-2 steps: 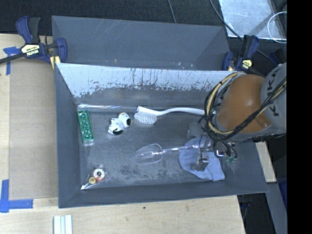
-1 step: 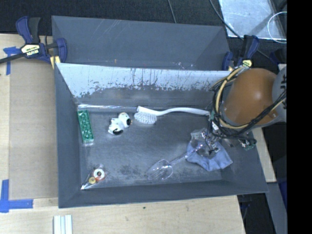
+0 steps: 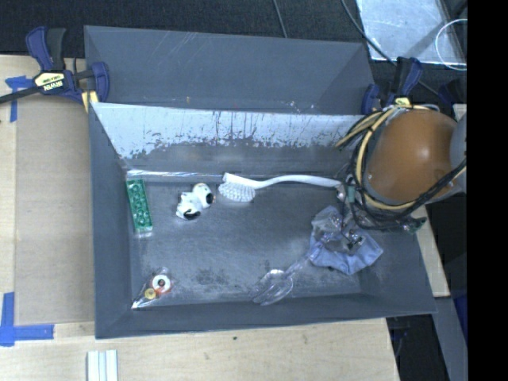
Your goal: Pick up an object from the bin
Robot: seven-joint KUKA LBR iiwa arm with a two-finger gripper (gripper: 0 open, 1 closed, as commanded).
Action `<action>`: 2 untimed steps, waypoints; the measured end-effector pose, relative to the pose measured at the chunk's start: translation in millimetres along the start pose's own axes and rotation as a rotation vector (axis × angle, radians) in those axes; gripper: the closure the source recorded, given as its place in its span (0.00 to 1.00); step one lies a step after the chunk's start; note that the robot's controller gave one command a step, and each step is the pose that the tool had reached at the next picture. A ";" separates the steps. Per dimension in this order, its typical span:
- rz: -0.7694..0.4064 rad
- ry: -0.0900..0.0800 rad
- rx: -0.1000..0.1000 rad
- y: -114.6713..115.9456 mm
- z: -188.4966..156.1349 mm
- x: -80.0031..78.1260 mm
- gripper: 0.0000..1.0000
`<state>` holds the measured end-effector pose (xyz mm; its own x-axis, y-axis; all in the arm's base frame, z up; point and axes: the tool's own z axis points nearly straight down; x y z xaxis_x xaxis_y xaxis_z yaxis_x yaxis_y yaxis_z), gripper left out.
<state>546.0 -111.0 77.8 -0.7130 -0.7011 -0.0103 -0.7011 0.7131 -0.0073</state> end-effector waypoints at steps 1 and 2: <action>-0.119 0.002 -0.001 1.1 -23.1 0.6 1.00; -0.051 0.000 -0.001 0.7 -38.8 0.2 1.00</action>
Offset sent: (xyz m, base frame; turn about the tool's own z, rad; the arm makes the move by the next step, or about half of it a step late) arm -0.0021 0.0004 0.0579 -0.1107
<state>544.8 -110.8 116.6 -0.6761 -0.7368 -0.0102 -0.7367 0.6761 -0.0072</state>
